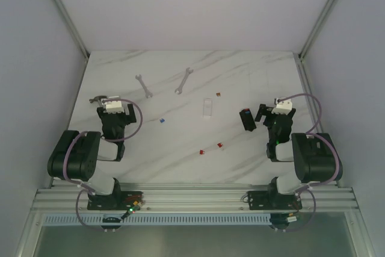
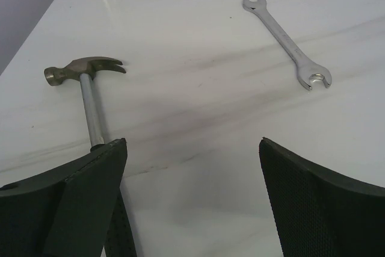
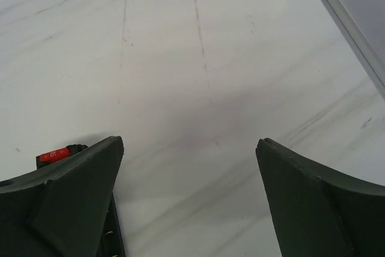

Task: Snap on the fuse box
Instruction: Pick up the fuse box base from the center of the board.

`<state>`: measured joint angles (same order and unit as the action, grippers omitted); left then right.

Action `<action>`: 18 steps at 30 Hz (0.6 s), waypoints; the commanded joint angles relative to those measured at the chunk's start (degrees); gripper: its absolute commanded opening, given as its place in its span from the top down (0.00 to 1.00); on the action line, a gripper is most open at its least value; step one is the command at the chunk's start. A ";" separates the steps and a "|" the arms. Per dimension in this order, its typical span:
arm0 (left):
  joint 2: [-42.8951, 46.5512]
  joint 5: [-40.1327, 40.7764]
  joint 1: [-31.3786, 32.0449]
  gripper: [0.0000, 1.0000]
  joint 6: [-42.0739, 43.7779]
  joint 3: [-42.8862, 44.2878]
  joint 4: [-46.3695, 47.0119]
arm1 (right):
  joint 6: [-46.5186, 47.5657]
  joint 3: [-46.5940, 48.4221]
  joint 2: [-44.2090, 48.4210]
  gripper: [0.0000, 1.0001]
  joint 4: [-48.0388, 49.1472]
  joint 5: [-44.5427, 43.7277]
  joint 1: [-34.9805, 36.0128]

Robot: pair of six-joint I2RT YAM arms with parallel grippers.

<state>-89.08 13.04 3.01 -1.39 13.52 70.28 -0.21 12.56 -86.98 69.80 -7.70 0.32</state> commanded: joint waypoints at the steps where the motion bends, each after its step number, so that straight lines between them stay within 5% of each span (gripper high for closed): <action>1: 0.41 -1.06 -0.18 0.00 0.64 0.59 1.70 | 0.10 1.07 -0.27 0.00 3.09 0.28 -0.32; 11: 0.80 -1.57 -0.19 0.00 1.00 0.59 1.46 | -0.01 1.25 -0.03 0.00 2.83 0.12 -0.36; 18: 7.41 0.77 -0.20 0.00 0.01 10.06 -21.32 | -2.65 13.02 8.47 0.00 -27.35 3.16 -0.32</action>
<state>-85.34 11.90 3.01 -1.08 18.59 59.72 -0.73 19.05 -83.29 56.82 -7.49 0.32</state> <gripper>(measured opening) 0.998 0.998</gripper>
